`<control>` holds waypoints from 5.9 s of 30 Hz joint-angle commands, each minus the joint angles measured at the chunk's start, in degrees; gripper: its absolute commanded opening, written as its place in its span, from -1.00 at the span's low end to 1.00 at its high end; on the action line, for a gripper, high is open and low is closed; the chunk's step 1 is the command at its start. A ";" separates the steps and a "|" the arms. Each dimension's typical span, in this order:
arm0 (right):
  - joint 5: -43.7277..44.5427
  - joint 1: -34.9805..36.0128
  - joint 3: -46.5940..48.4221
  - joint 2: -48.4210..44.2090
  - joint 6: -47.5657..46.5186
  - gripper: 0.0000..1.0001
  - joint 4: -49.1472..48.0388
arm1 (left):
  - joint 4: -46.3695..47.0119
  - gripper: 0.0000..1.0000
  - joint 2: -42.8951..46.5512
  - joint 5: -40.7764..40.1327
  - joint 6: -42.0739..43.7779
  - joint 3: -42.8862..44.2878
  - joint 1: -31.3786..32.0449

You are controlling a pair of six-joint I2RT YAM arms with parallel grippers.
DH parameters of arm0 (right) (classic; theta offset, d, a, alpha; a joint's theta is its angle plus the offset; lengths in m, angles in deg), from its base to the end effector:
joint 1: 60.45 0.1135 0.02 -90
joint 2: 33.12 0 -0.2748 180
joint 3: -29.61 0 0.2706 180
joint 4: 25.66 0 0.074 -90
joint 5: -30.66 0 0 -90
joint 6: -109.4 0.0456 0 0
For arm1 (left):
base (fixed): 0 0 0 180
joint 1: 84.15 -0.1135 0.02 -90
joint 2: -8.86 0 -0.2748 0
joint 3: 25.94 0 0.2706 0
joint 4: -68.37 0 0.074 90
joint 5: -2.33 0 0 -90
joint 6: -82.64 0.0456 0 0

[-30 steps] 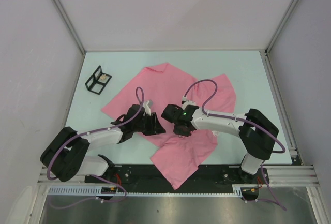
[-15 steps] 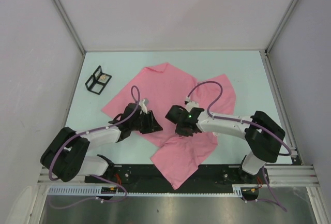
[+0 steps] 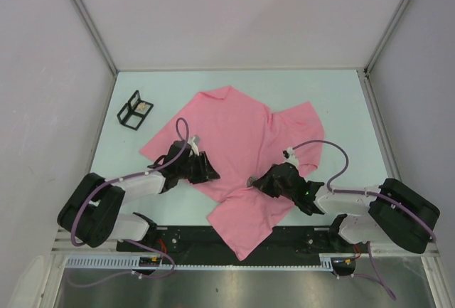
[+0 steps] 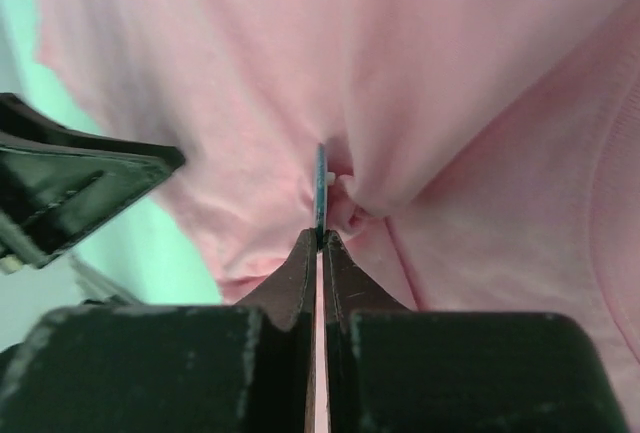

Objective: Remove the brooch from the garment

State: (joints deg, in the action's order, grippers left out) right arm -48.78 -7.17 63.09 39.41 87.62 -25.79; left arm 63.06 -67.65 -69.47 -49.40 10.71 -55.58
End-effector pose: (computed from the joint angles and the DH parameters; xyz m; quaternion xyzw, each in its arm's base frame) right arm 0.1503 0.1875 0.1305 0.1561 0.8857 0.3340 0.2822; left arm 0.2095 -0.1303 0.1241 -0.0472 0.9136 -0.3369 0.2228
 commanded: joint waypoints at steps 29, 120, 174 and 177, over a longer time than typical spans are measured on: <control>-17.63 -6.97 12.64 1.76 -66.16 -1.00 -14.84 | -27.18 -0.09 6.37 20.90 -8.83 24.94 -15.39; -16.54 -5.46 11.77 -4.77 -12.24 -0.26 -33.01 | 40.83 -0.99 16.22 29.70 -26.60 1.66 -7.13; -42.48 -13.37 15.55 -4.50 -15.32 -0.14 -29.43 | 6.03 -0.99 14.46 43.51 -0.76 18.96 -8.19; -39.23 -12.76 15.55 -7.92 -15.32 0.24 -23.36 | 1.64 -0.99 15.78 41.05 2.49 20.89 -8.19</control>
State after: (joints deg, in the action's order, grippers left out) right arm -91.22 -20.61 76.09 35.65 73.07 -55.19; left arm 68.68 -53.29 -26.63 -51.76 27.39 -64.12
